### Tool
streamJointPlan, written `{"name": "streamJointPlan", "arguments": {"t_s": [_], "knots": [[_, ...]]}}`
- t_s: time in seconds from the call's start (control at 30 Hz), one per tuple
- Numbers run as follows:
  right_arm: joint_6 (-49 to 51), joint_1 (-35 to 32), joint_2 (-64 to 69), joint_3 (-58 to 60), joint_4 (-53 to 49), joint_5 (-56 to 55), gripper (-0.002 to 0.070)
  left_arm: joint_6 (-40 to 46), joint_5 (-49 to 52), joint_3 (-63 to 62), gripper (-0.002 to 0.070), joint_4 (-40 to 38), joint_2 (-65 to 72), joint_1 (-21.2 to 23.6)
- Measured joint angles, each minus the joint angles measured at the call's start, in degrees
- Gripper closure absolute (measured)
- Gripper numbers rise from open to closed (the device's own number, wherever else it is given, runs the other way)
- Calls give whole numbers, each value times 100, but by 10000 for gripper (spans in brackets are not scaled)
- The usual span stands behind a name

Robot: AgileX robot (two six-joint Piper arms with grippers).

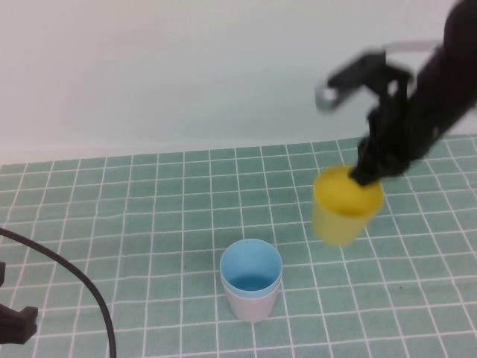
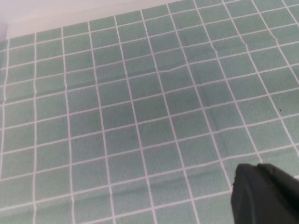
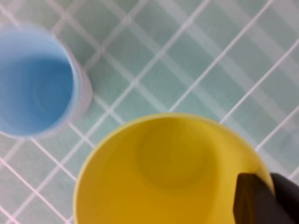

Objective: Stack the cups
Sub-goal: Place the yellow cup on the blue cup

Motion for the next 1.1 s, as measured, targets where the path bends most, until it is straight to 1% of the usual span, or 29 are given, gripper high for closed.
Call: {"name": "streamJointPlan", "arguments": {"t_s": [0.1,0.17,0.33,0.47,0.7,0.93,1.1], "knots": [[120,266,-23,-951,-93,507,650,0,0,0,676,0,0,0],[217,549,-23,-1370,-82,675,650,-14,0,0,676,0,0,0],[365,1194,182,-1617,66,726,650,-205,-10,0,676,0,0,0],[452,1451,634,-1617,66,788,650,-215,-10,0,676,0,0,0],[478,1495,1120,-1617,55,788,650,-215,-10,0,676,0,0,0],[489,1495,1268,-1617,-6,649,650,-215,-10,0,676,0,0,0],[709,1495,1408,-1617,-86,626,647,-215,-10,0,676,0,0,0]]}}
